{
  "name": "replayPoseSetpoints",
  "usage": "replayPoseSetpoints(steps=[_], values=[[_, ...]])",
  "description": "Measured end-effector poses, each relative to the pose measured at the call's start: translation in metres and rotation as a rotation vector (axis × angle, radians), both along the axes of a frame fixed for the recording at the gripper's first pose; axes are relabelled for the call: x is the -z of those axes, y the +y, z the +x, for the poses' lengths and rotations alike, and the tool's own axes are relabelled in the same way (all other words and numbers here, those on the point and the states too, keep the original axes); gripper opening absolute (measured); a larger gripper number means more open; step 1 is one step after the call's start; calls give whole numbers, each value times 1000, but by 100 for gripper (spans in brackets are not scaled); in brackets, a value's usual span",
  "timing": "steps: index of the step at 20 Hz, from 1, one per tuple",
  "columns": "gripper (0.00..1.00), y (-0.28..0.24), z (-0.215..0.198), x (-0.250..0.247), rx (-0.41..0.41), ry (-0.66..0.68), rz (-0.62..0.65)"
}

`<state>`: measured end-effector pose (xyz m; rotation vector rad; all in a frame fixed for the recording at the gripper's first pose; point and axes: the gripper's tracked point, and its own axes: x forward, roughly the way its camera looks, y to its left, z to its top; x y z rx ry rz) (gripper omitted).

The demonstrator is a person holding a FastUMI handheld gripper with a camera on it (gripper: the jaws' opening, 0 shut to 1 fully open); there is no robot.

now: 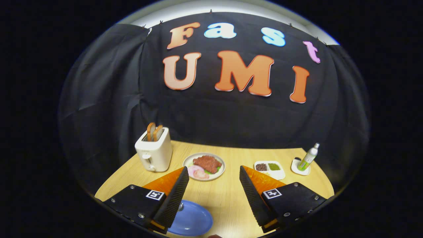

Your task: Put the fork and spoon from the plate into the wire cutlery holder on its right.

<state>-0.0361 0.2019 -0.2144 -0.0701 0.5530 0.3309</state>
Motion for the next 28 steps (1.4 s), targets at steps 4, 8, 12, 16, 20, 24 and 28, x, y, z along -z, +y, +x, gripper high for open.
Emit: replayPoseSetpoints(steps=[4,8,12,16,20,24,28], values=[[93,32,-45,58,-107,219,-60],[93,48,-86,106,-128,370,-88],[89,53,-123,146,-103,530,-95],[78,58,-144,171,-78,611,-100],[60,56,-160,183,-79,647,-128],[48,54,-172,190,-73,686,-123],[23,46,-165,197,-75,629,-146]])
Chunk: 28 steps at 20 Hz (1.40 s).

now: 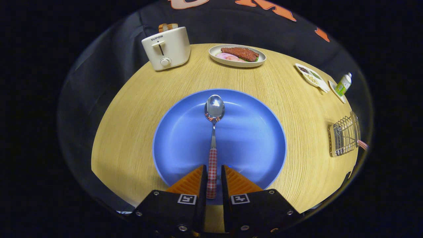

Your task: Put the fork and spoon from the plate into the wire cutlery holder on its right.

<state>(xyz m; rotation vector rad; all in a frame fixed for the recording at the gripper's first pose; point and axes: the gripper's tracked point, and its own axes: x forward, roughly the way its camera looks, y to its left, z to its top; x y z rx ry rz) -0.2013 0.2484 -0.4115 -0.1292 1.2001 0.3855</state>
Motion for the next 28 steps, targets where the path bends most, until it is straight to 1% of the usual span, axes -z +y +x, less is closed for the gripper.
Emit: replayPoseSetpoints(steps=[2,6,9,11,16,19,22,25,28], values=[[15,0,2,-3,-27,-17,-7],[9,-1,7,-11,-36,-36,49],[8,-15,26,-34,-49,-81,74],[8,-33,37,-54,-42,-104,90],[8,-96,64,-93,2,-160,90],[8,-144,78,-115,26,-206,52],[8,-195,93,-134,69,-224,-2],[8,-242,99,-141,111,-203,-59],[8,-271,94,-142,131,-134,-90]])
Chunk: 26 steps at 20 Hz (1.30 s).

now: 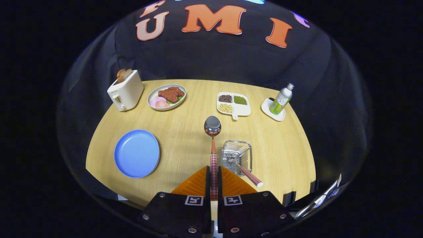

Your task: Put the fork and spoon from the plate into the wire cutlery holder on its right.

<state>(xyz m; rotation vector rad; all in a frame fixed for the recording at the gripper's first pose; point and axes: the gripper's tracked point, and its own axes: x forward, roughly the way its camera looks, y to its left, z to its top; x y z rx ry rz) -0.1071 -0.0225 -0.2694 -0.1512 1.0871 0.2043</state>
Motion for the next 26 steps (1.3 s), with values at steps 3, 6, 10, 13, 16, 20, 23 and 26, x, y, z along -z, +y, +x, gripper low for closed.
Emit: replayPoseSetpoints(steps=[3,6,10,13,16,20,23,26], values=[[8,-18,-6,0,11,67,-15],[8,-30,-14,5,10,168,-18],[8,-43,-21,19,-13,313,-40],[8,-50,-17,27,-48,394,-92],[8,-45,-14,35,-57,496,-92],[9,-42,1,49,-28,552,-85],[11,-39,13,52,-11,559,-71],[14,-29,28,50,32,501,-10]])
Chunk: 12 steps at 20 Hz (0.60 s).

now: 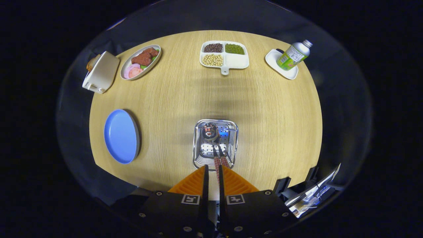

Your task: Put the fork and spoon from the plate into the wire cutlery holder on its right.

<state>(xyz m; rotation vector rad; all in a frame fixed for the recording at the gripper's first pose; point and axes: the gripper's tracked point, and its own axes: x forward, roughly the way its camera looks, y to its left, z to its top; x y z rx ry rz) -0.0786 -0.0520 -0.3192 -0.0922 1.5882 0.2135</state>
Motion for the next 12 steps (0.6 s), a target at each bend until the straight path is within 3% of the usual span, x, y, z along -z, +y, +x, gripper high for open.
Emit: replayPoseSetpoints(steps=[3,5,10,12], values=[[20,7,28,-11,58,-150,40],[30,9,42,-23,82,-244,66],[83,28,72,-76,193,-440,208],[89,23,94,-98,211,-575,207]])
